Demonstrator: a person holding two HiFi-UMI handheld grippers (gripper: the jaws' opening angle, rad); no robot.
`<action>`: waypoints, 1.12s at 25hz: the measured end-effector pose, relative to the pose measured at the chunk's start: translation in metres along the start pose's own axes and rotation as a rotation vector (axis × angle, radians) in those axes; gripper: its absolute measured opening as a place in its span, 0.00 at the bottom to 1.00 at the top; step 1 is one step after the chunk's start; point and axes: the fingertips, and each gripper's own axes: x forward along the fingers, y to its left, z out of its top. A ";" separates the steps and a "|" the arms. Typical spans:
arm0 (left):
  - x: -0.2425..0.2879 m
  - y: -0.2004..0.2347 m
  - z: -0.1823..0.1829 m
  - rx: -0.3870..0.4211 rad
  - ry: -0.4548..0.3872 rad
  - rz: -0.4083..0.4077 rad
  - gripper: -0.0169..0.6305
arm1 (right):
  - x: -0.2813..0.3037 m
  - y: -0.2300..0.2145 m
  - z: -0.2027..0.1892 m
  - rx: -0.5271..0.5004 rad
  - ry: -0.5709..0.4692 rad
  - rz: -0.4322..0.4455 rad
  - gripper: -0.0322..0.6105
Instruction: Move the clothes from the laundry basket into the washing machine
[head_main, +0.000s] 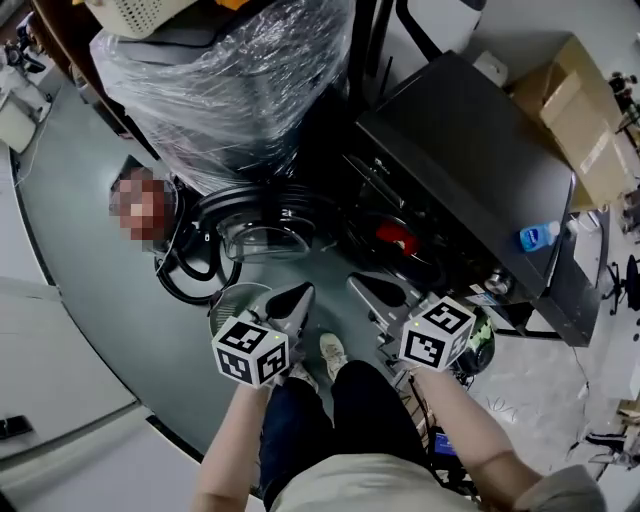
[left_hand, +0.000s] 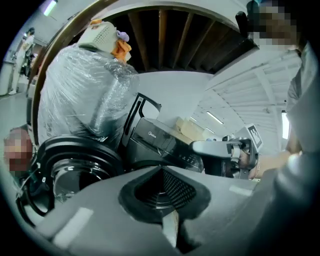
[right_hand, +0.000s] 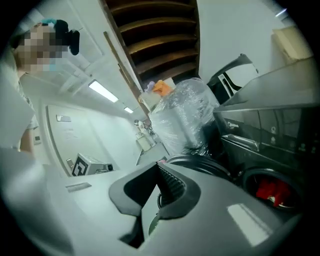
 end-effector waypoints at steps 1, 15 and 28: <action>-0.006 -0.003 0.006 0.013 0.000 0.009 0.03 | -0.001 0.008 0.007 -0.019 0.002 0.008 0.10; -0.069 -0.065 0.042 0.165 0.001 0.001 0.03 | -0.019 0.097 0.035 -0.284 0.110 0.121 0.10; -0.089 -0.069 0.039 0.160 -0.021 0.021 0.03 | -0.024 0.128 0.029 -0.434 0.168 0.178 0.09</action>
